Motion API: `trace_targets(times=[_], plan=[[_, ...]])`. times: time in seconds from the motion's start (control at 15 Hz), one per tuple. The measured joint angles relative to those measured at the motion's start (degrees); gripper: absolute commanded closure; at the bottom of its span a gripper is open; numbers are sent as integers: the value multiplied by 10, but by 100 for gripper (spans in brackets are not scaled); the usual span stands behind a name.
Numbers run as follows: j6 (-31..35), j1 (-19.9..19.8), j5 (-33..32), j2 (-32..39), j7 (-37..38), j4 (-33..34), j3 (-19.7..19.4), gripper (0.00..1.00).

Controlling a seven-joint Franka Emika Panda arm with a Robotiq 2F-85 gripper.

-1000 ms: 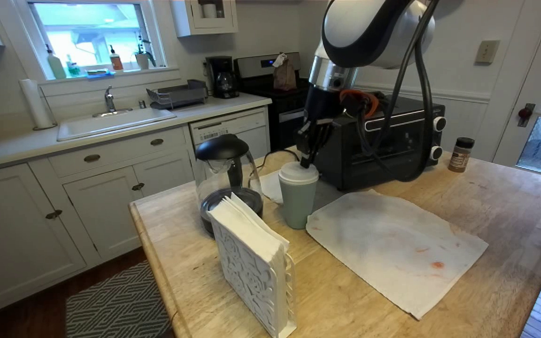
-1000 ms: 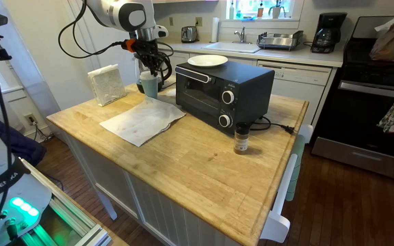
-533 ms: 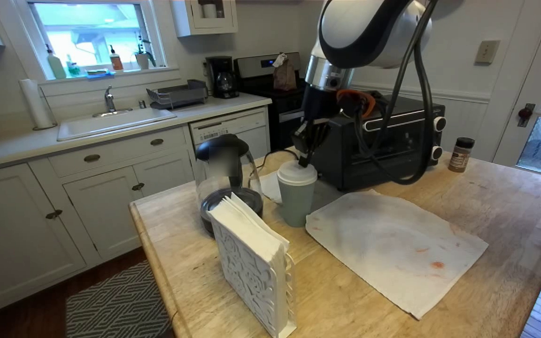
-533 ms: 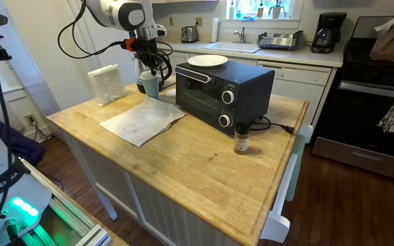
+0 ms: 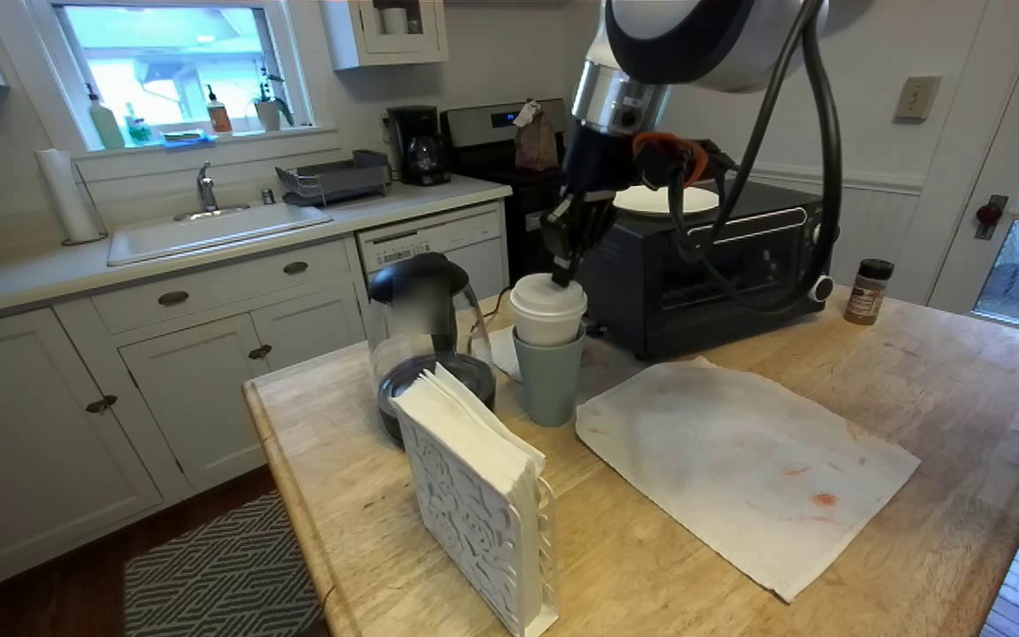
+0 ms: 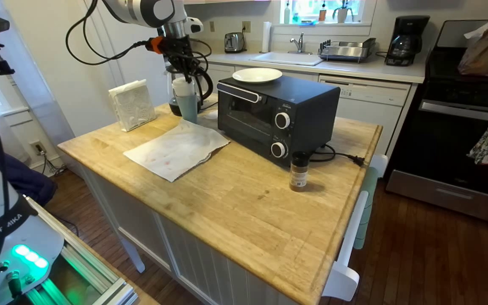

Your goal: Remove the white coffee cup from the grey cup.

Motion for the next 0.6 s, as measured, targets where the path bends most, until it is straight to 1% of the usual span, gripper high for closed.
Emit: trace_targets(times=[0.4, 0.6], plan=[[0, 0, 0, -54, -1, -16, 6, 100], [0, 3, -17, -95, -1, -38, 9, 100]])
